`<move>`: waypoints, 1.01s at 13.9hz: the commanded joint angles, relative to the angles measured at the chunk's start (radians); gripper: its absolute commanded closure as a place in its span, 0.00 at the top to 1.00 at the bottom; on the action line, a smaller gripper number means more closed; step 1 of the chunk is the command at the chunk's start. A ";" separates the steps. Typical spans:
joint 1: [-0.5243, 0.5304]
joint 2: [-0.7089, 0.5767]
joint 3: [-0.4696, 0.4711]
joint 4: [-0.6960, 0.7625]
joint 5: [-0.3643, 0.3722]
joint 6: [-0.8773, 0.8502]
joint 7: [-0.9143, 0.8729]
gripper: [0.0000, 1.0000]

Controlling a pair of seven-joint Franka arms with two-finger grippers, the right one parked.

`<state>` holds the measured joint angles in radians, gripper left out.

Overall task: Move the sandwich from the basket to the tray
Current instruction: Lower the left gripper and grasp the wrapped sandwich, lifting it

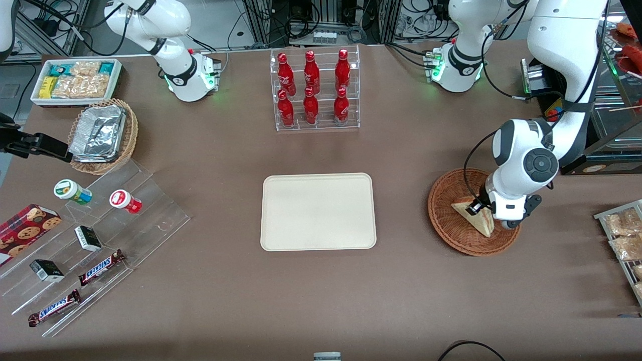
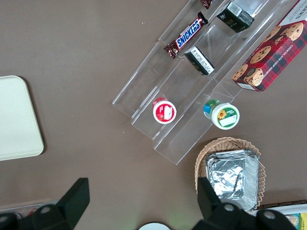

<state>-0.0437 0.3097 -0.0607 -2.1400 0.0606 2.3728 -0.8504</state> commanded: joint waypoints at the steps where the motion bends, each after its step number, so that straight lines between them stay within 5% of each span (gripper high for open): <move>1: -0.004 -0.021 -0.002 -0.006 0.021 -0.003 -0.019 0.00; 7: -0.056 -0.038 -0.036 0.247 0.033 -0.351 0.114 0.00; 14: -0.359 0.040 -0.038 0.412 0.028 -0.392 0.166 0.00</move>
<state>-0.3167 0.2857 -0.1102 -1.8120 0.0775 2.0027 -0.6825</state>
